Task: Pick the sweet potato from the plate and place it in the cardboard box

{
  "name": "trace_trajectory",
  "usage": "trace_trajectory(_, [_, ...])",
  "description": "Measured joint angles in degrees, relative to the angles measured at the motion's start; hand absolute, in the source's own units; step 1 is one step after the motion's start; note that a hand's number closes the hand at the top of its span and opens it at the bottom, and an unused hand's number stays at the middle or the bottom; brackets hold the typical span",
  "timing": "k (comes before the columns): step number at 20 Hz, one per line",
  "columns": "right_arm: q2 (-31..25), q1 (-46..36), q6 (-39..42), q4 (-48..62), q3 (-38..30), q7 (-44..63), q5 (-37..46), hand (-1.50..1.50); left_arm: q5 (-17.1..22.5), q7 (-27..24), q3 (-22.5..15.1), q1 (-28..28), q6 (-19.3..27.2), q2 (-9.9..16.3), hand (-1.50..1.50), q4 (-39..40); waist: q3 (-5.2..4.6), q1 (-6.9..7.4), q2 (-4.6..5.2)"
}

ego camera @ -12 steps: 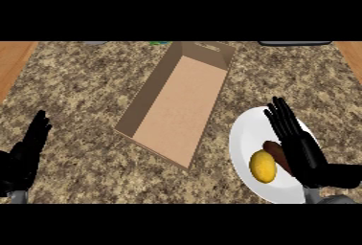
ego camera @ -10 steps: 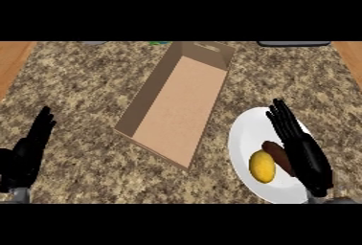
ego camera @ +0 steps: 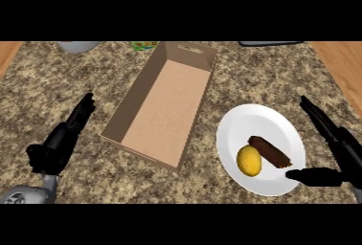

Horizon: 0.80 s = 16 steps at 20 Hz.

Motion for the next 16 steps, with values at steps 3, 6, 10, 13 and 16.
trace_trajectory(3, [-5.13,1.47,-6.66,0.45,0.96,-3.44,12.31,-1.5,-0.25,0.23,-1.52,-0.67,-0.65,-0.86,0.0,-0.33,-0.02,-0.31,0.1])
trace_trajectory(6, [-7.75,4.76,-14.47,-1.06,1.81,-4.1,23.28,-1.5,-0.61,1.19,-2.56,-1.67,-0.66,-1.76,0.0,-0.49,0.01,-0.35,0.17])
trace_trajectory(10, [-10.48,12.83,-21.07,-7.13,1.88,1.21,35.36,-1.5,-1.08,3.46,-3.68,-2.47,-0.28,-2.58,0.0,-2.36,-0.03,-0.1,0.11])
trace_trajectory(13, [-12.4,20.08,-20.59,-13.51,2.26,7.5,42.86,-1.5,-1.88,4.63,-4.24,-3.49,0.39,-3.36,0.0,-2.5,-0.11,-0.21,0.2])
trace_trajectory(16, [-14.0,25.93,-15.85,-20.54,2.53,14.85,48.69,-1.5,-2.5,4.66,-4.73,-3.95,0.3,-3.86,0.0,-2.09,-0.16,0.45,0.43])
